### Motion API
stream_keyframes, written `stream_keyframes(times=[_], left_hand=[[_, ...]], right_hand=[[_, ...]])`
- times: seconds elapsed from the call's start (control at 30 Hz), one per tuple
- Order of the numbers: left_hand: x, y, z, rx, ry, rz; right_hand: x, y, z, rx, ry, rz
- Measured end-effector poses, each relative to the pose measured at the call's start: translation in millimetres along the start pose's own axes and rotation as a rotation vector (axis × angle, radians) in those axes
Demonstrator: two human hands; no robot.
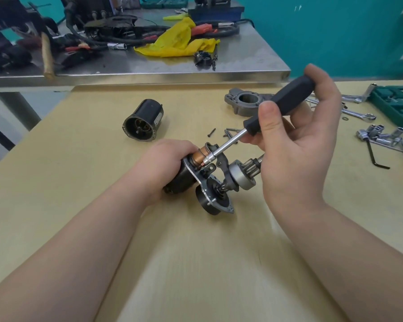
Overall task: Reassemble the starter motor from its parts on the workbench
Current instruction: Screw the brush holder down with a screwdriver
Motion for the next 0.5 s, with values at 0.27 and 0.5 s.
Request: stream_keyframes(times=[0.27,0.5], left_hand=[[-6.9,0.4,-1.0,-0.175,-0.172,0.069],[-5.9,3.7,3.3,-0.256,-0.284,0.08]], right_hand=[[3.1,-3.5,-12.9,0.041,0.1,-0.04],[1.9,-5.2,-12.3,0.06,0.134,-0.064]])
Point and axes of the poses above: each hand's wrist, its own x-axis towards the middle knuckle, its own y-axis out of the palm, z = x × y, the point moved 5 cm from there along x, towards the middle knuckle, and after that the axes turned 5 degrees about -z, right-handed, at the moved point
